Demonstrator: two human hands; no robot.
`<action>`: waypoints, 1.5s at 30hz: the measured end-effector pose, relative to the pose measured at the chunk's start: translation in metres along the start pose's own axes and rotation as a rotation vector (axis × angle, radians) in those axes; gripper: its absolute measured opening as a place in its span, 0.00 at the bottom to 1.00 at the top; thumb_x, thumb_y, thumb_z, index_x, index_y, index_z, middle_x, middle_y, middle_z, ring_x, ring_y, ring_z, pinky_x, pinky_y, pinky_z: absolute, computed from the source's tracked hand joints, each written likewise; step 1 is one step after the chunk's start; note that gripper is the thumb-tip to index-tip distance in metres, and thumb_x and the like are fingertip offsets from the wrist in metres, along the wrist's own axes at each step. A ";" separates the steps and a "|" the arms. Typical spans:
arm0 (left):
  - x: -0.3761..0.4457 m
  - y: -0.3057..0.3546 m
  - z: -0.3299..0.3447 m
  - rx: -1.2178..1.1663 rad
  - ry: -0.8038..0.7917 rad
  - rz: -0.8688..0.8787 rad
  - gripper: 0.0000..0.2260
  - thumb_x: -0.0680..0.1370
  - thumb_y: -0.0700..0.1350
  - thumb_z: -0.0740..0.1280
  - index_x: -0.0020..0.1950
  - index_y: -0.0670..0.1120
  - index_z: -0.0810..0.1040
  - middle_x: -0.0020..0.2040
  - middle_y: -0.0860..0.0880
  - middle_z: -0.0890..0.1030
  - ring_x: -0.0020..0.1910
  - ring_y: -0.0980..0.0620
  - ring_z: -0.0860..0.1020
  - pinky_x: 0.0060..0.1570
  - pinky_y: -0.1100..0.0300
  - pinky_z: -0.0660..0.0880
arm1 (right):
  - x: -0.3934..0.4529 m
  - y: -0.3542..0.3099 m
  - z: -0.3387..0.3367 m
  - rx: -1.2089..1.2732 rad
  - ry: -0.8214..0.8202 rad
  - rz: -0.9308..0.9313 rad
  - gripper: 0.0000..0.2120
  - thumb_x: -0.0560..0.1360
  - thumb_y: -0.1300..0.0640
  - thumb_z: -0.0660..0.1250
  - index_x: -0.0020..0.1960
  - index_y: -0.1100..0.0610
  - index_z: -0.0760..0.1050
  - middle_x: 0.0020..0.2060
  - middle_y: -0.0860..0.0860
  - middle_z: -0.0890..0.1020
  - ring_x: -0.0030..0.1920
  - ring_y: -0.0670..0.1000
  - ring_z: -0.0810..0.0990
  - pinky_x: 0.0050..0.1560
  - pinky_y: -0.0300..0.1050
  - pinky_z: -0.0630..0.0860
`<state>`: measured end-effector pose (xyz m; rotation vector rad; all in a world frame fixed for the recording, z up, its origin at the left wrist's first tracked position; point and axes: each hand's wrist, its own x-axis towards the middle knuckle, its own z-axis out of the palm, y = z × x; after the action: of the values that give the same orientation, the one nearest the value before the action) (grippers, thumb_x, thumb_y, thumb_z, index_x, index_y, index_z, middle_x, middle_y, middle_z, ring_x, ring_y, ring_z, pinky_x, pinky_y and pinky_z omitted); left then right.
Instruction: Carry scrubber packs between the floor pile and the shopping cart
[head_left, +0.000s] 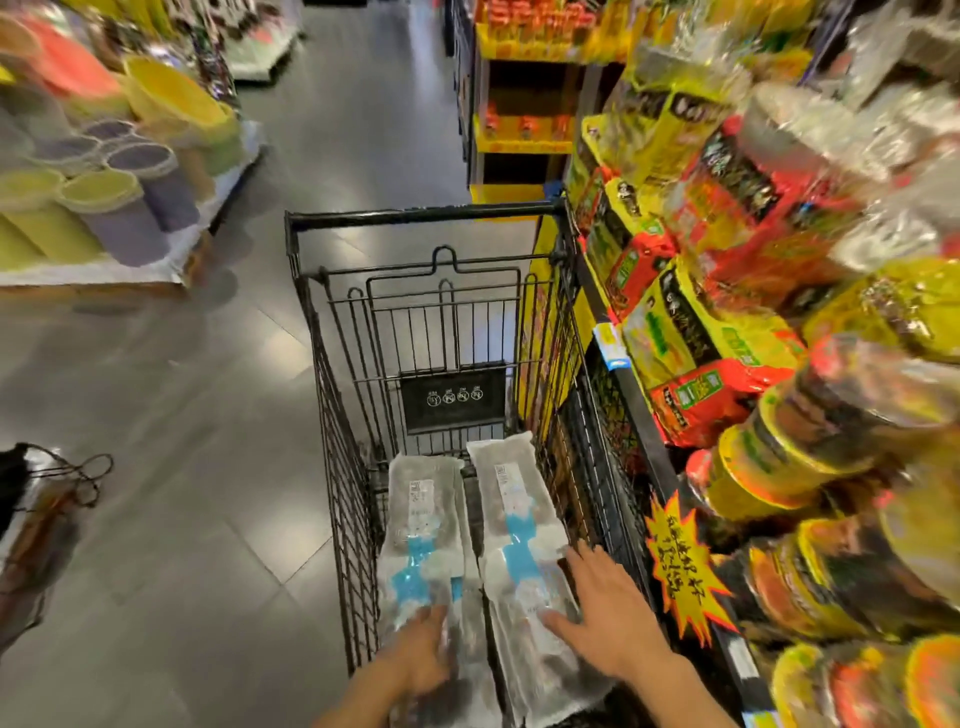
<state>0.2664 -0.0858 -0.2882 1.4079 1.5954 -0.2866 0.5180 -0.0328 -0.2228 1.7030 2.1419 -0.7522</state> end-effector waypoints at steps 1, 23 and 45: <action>-0.008 0.004 -0.020 0.008 0.073 0.034 0.34 0.80 0.51 0.66 0.83 0.47 0.56 0.80 0.44 0.63 0.78 0.41 0.65 0.78 0.48 0.62 | -0.001 -0.010 -0.009 -0.003 0.014 -0.008 0.58 0.64 0.17 0.35 0.84 0.53 0.44 0.84 0.53 0.48 0.83 0.55 0.45 0.82 0.51 0.45; -0.171 0.128 -0.172 0.726 0.415 1.063 0.37 0.81 0.65 0.61 0.84 0.49 0.54 0.82 0.48 0.61 0.80 0.48 0.61 0.76 0.51 0.65 | -0.247 -0.124 -0.062 0.247 0.648 0.559 0.47 0.76 0.25 0.55 0.84 0.51 0.47 0.84 0.52 0.51 0.83 0.56 0.50 0.82 0.52 0.49; -0.640 0.051 0.391 1.162 -0.557 2.269 0.38 0.79 0.68 0.60 0.83 0.50 0.57 0.81 0.45 0.63 0.79 0.45 0.64 0.76 0.51 0.64 | -0.826 -0.471 0.383 0.730 0.984 2.122 0.71 0.54 0.10 0.38 0.84 0.55 0.49 0.83 0.53 0.57 0.82 0.53 0.56 0.80 0.51 0.56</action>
<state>0.4248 -0.7556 0.0149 2.5857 -1.3522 -0.0881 0.2381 -0.9922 0.0068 3.3934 -0.8813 0.1760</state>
